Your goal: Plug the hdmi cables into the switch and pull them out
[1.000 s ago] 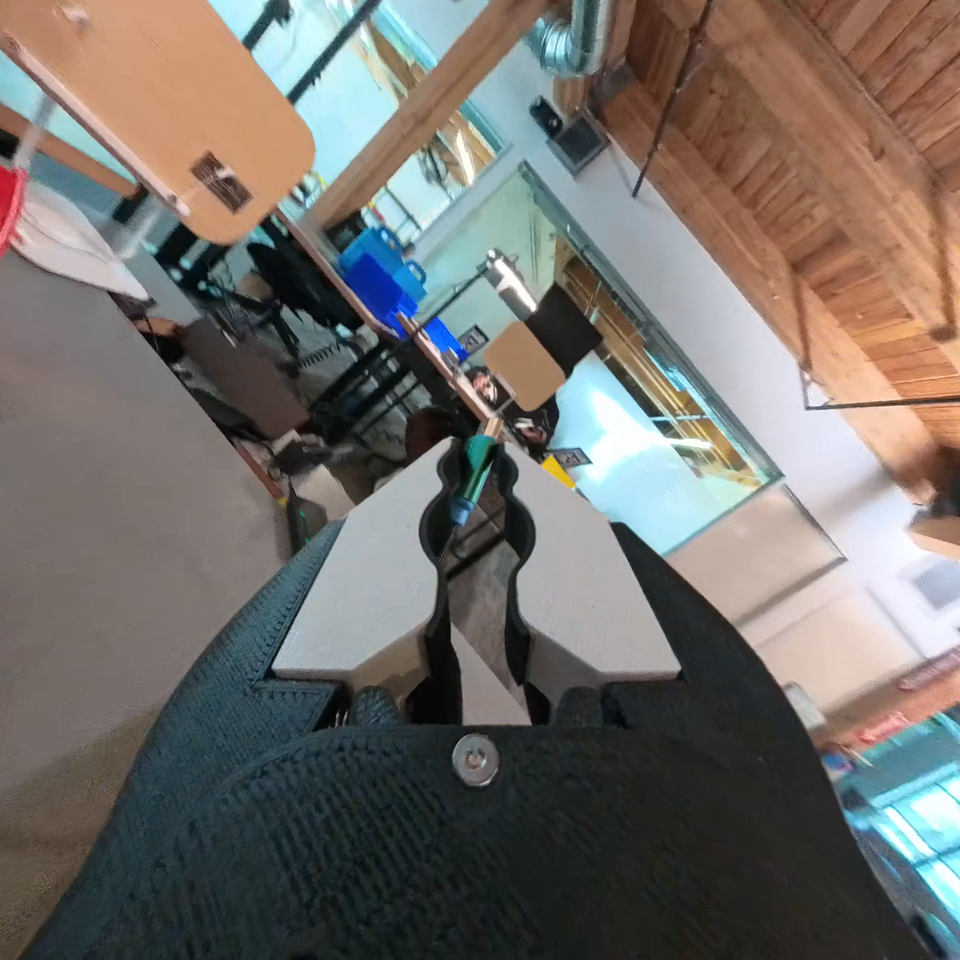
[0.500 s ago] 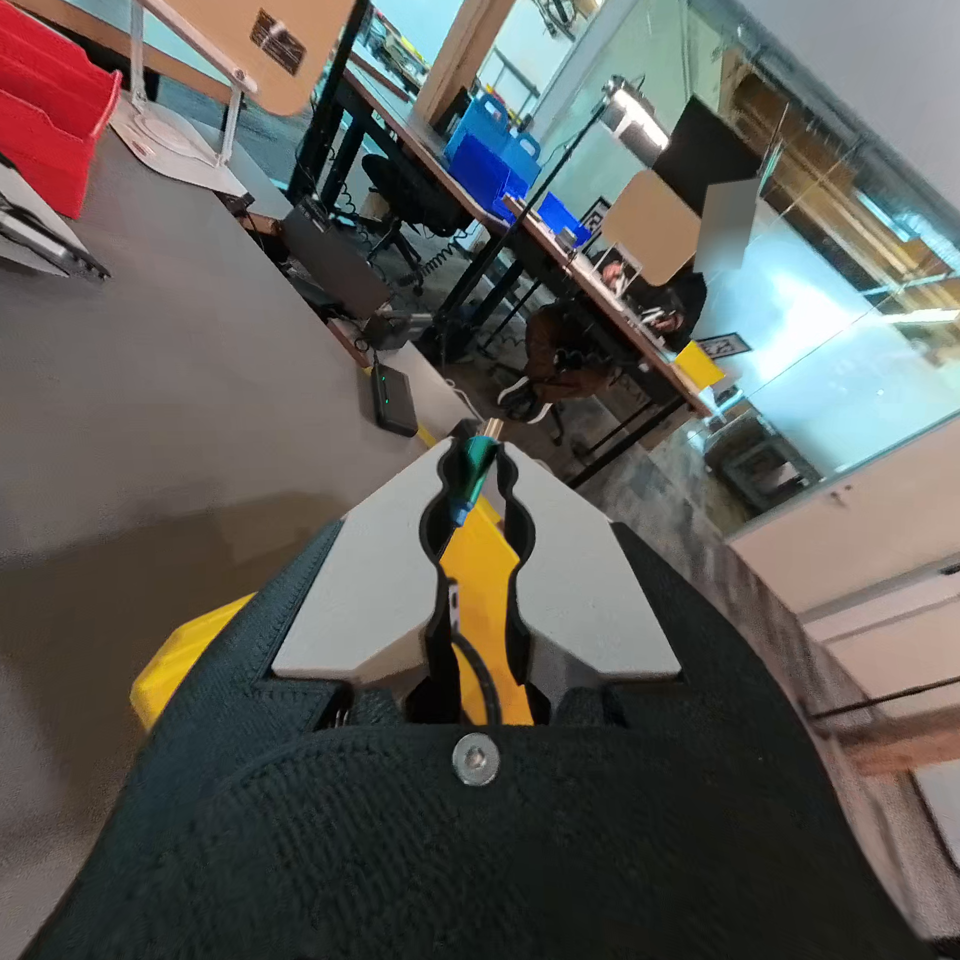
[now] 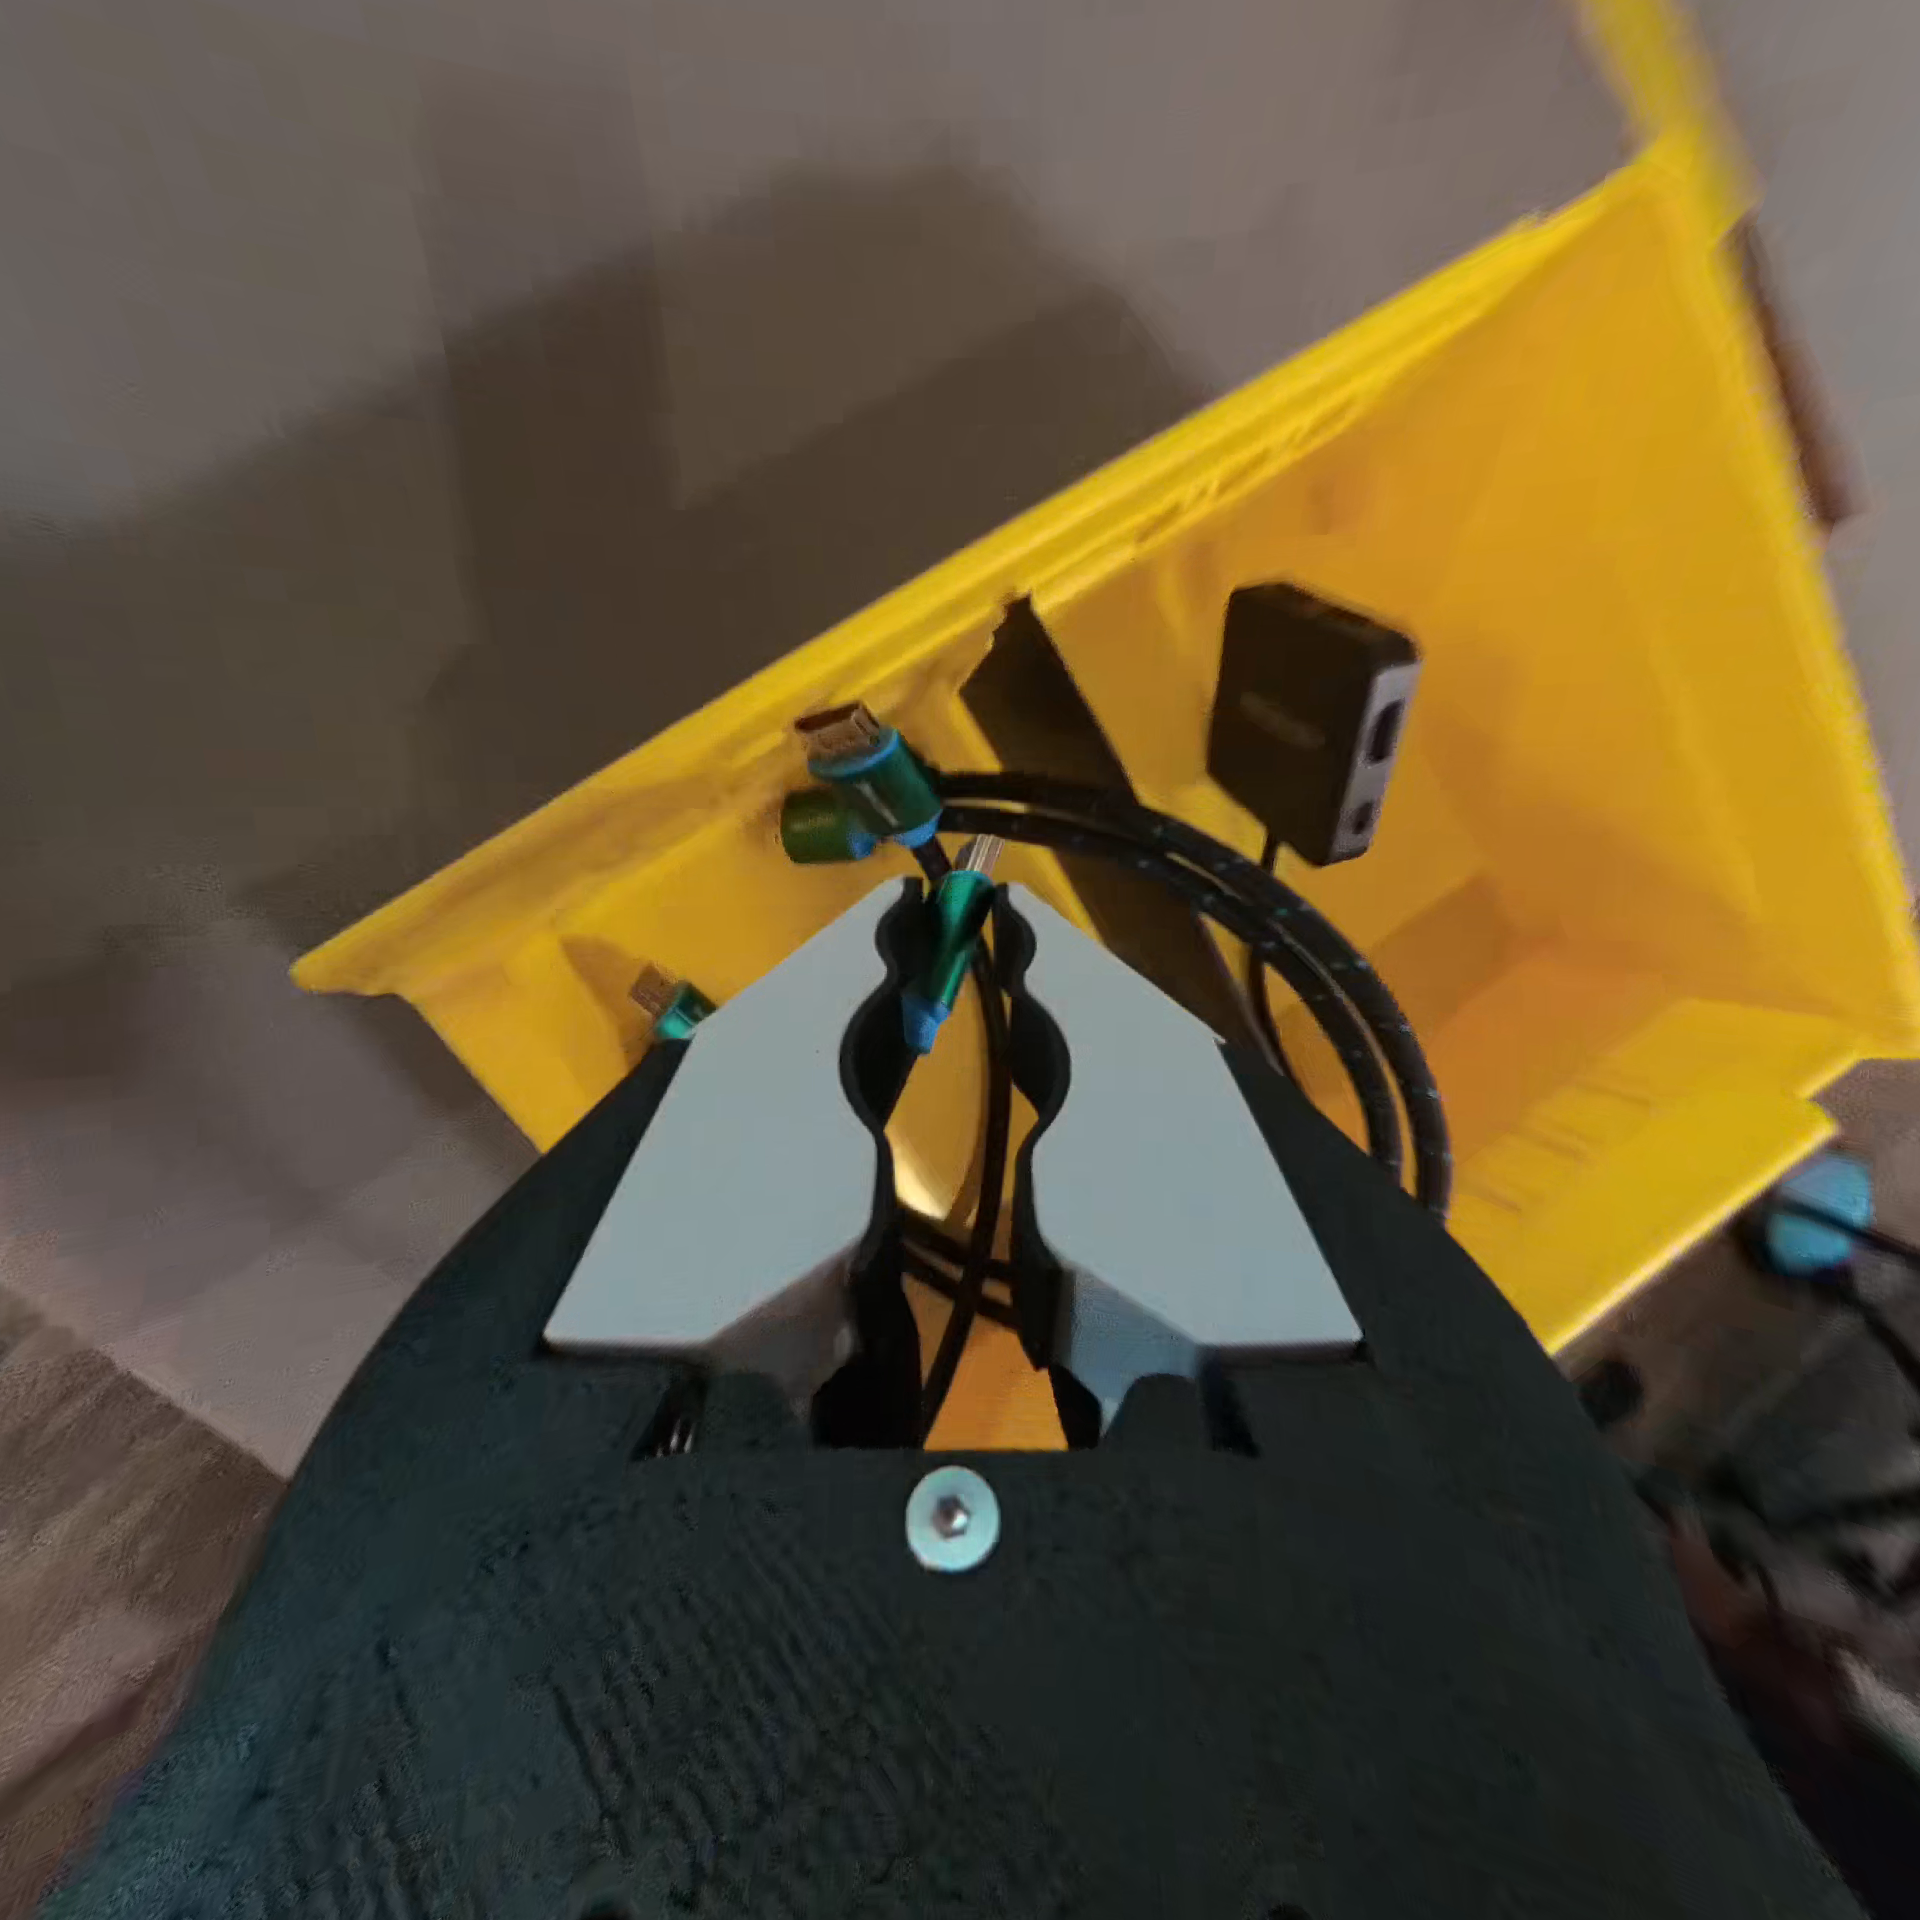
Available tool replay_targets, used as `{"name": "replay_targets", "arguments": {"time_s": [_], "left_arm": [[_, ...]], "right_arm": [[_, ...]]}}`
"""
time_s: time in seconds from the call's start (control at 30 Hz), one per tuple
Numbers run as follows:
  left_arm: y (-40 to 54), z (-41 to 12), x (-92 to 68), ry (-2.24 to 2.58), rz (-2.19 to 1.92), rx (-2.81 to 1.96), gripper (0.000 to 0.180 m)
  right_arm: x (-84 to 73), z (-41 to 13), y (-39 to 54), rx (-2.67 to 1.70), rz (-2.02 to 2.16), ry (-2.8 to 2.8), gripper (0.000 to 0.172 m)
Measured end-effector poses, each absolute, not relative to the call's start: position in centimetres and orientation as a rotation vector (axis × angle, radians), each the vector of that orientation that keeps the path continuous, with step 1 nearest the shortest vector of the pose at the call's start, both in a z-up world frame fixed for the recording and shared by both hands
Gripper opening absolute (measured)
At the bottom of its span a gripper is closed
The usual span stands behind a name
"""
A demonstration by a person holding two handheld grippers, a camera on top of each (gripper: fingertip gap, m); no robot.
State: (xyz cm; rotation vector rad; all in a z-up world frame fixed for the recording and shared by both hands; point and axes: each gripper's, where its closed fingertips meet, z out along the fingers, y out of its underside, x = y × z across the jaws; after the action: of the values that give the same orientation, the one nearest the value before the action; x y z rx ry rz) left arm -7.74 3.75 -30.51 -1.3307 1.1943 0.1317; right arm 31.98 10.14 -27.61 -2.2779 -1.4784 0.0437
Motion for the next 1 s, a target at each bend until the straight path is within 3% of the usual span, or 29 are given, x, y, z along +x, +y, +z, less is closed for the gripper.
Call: {"name": "replay_targets", "arguments": {"time_s": [0.1,0.17,0.3,0.37,0.53,0.8,0.97,1.0], "left_arm": [[3.7,-30.5,-7.7,1.197,0.128,-1.330,0.021],[3.7,-30.5,-7.7,1.197,0.127,-1.331,0.021],[3.7,-30.5,-7.6,1.199,0.121,-1.329,0.021],[3.7,-30.5,-7.6,1.199,0.116,-1.328,0.021],[3.5,-30.4,-7.4,1.201,0.097,-1.320,0.021],[2.3,-30.4,-6.6,1.250,0.034,-1.270,0.021],[1.3,-30.6,-5.8,1.306,-0.001,-1.238,0.021],[1.1,-30.5,-5.7,1.309,-0.003,-1.224,0.018]], "right_arm": [[31.8,-30.8,9.8,-2.472,-0.034,-1.524,0.016],[32.3,-31.5,9.7,-2.512,-0.170,-1.558,0.034],[32.9,-27.6,11.1,-2.369,-0.421,-1.409,0.073],[32.7,-24.2,11.6,-2.238,-0.509,-1.296,0.085],[22.8,-18.7,9.8,-1.737,-0.386,-1.313,0.084],[0.0,-25.1,-1.2,-0.866,-0.130,-1.822,0.060],[-4.3,-27.5,-2.0,-0.689,-0.146,-1.870,0.050],[-4.5,-27.7,-1.8,-0.673,-0.167,-1.869,0.035]]}}
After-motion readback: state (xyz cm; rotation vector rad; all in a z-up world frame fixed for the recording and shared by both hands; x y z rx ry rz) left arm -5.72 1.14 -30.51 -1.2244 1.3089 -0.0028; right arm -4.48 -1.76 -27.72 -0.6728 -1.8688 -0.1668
